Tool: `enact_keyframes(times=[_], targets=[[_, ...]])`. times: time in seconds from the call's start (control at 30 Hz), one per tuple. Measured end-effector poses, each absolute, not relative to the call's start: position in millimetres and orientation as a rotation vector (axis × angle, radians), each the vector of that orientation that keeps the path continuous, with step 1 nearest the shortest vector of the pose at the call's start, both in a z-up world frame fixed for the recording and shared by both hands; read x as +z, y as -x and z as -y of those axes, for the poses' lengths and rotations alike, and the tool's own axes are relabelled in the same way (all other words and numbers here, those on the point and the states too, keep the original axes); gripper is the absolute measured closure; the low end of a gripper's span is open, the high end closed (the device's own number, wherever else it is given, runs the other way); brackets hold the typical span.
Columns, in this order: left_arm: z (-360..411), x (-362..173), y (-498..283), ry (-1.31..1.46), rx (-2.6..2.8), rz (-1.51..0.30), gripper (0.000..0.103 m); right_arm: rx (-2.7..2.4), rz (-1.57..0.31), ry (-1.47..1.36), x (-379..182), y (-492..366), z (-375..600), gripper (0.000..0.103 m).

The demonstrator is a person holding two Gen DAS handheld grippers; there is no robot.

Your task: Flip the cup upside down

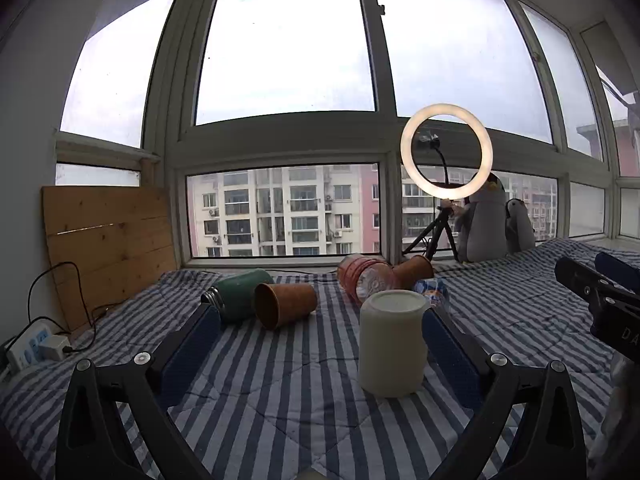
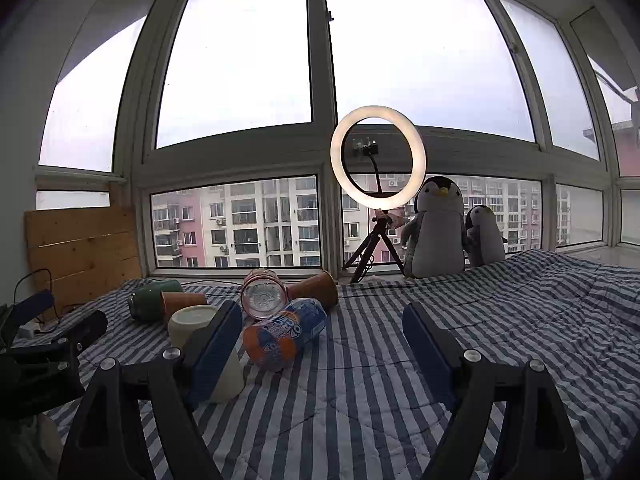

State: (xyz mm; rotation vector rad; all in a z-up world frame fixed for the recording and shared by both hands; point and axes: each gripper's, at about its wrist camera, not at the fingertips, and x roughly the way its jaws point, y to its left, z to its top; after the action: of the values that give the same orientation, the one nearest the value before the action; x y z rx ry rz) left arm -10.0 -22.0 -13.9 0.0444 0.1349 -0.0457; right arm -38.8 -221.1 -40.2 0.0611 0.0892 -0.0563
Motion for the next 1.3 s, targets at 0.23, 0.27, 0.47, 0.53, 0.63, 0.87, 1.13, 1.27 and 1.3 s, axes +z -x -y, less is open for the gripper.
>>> enact_keyframes(times=[0.23,0.27,0.47,0.53,0.63,0.87,1.13,1.27,1.3], targets=[[18.0,-16.4,8.7,-0.022,-0.039,-0.142,0.001,-0.066,-0.06,-0.019,-41.9,44.5,211.8,0.022],[17.8,-16.8,7.4,-0.02,-0.04,-0.149,0.001,-0.066,-0.057,-0.022,-41.8,45.1,212.3,0.019],[14.4,-17.1,6.7,-0.003,-0.038,-0.151,0.001,-0.06,-0.062,-0.052,-42.1,43.7,218.2,0.017],[13.0,-17.1,6.8,0.002,-0.036,-0.148,0.001,-0.056,-0.068,-0.046,-42.5,42.3,217.4,0.016],[12.8,-17.1,9.2,0.004,-0.035,-0.138,0.001,-0.057,-0.065,-0.038,-43.1,42.9,215.1,0.014],[14.5,-17.4,6.1,-0.005,-0.038,-0.154,0.001,-0.061,-0.041,-0.037,-42.7,47.8,214.8,0.002],[14.8,-17.3,4.6,-0.006,-0.038,-0.156,0.001,-0.063,-0.046,-0.035,-42.9,46.4,215.1,0.001],[13.8,-17.8,4.9,-0.003,-0.038,-0.153,0.001,-0.062,-0.048,-0.035,-43.1,46.4,215.9,0.001],[13.6,-17.9,4.7,-0.002,-0.038,-0.153,0.001,-0.061,-0.051,-0.035,-43.1,45.8,215.8,0.001]])
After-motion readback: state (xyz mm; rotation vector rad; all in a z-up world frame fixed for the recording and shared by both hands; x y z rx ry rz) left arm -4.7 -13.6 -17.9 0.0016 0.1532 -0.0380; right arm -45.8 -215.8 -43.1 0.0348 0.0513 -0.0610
